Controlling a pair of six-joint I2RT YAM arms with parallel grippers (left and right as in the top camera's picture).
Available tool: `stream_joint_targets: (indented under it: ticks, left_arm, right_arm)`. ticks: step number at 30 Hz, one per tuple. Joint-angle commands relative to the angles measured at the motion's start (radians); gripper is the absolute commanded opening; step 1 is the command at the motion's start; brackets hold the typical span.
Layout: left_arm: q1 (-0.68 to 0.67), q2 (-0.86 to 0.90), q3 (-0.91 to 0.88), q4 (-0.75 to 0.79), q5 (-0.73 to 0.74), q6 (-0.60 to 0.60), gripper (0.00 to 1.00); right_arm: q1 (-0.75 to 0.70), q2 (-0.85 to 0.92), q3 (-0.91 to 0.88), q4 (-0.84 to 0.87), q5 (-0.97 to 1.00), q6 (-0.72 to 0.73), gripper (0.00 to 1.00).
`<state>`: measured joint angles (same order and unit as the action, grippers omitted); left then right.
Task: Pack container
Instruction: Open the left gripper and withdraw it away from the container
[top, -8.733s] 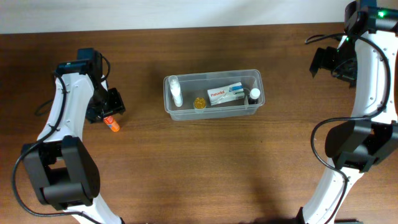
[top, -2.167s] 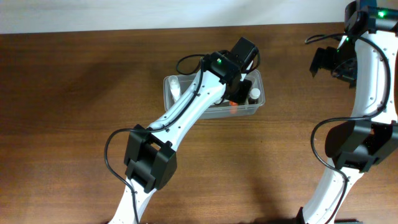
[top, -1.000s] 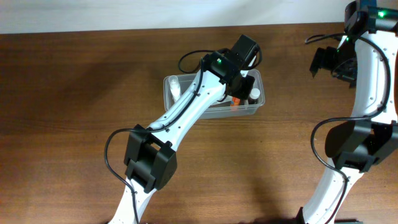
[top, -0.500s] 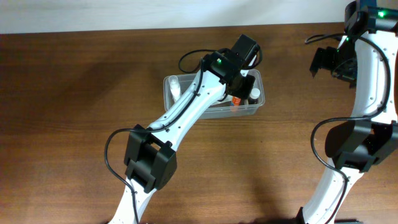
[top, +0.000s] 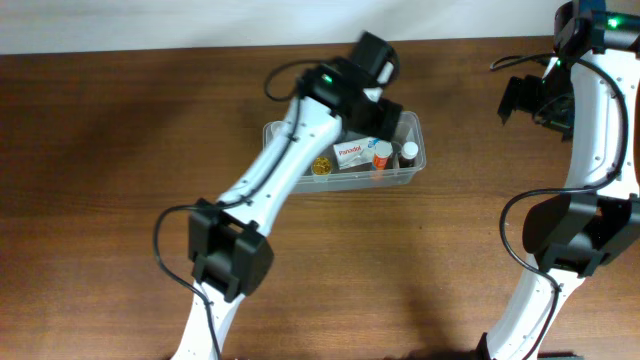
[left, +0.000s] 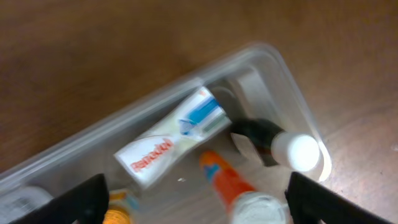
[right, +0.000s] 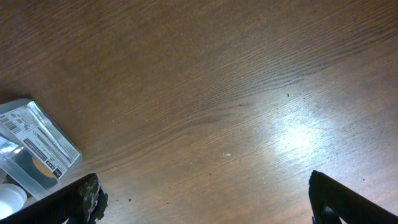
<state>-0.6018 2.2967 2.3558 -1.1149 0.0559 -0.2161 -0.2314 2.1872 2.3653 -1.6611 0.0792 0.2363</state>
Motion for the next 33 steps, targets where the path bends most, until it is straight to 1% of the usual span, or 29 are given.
stream_joint_targets:
  ticks: [1, 8, 12, 23, 27, 33]
  left_arm:
    - [0.077, -0.027, 0.111, -0.053, -0.034, 0.009, 0.99]
    - [0.226, -0.092, 0.329, -0.24, -0.08, 0.032, 0.99]
    - [0.322, -0.164, 0.399, -0.339, -0.082, 0.032, 0.99]
    - [0.593, -0.41, 0.406, -0.57, -0.082, 0.031, 1.0]
    - [0.654, -0.496, 0.398, -0.573, -0.067, 0.039, 0.99]
    - [0.675, -0.644, 0.381, -0.573, -0.067, 0.053, 0.99]
  right_arm:
    - [-0.006, -0.003, 0.0, 0.0, 0.011, 0.008, 0.98]
    - [-0.006, -0.003, 0.0, 0.0, 0.011, 0.008, 0.98]
    - [-0.006, -0.003, 0.0, 0.0, 0.011, 0.008, 0.98]
    - [-0.006, -0.003, 0.0, 0.0, 0.011, 0.008, 0.98]
    - [-0.006, -0.003, 0.0, 0.0, 0.011, 0.008, 0.98]
    - [-0.006, -0.003, 0.0, 0.0, 0.011, 0.008, 0.98]
